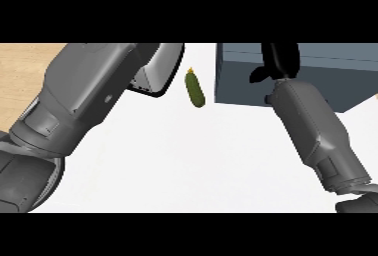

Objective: Pick up the can, place it into the drawer and close the drawer

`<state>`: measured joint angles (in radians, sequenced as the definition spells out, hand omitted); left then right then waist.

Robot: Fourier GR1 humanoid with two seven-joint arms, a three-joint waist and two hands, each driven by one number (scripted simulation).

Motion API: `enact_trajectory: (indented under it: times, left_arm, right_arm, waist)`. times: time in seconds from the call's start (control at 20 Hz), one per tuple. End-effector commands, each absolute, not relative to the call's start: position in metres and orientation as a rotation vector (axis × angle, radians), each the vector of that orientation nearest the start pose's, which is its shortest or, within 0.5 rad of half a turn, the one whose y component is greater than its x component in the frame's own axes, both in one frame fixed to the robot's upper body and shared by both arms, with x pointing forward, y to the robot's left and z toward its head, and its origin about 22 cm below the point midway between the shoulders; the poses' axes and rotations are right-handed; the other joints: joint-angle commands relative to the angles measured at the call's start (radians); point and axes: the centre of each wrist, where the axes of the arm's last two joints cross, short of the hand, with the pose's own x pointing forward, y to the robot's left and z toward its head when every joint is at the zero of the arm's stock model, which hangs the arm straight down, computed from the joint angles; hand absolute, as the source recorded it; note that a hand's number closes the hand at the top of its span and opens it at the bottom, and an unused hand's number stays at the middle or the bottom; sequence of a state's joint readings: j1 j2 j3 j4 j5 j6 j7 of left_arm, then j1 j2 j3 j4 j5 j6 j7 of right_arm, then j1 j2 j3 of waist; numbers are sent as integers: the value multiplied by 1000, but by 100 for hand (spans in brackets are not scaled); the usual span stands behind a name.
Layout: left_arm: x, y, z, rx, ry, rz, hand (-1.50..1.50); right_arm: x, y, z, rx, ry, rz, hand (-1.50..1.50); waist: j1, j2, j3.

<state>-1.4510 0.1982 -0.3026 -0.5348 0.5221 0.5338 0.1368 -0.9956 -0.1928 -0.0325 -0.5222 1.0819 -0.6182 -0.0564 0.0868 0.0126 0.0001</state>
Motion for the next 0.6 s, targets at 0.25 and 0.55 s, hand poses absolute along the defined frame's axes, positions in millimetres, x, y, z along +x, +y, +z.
enact_trajectory:
  times: [0.25,0.55]
  left_arm:
    - [449,91,246,62,-1700,-12,-150]
    - [444,105,244,53,-1692,-21,-150]
  right_arm:
    - [467,-171,129,-1321,-1820,775,-150]
    - [471,-166,140,-1205,-1874,718,-150]
  waist:
    - [28,8,1]
    - [36,7,2]
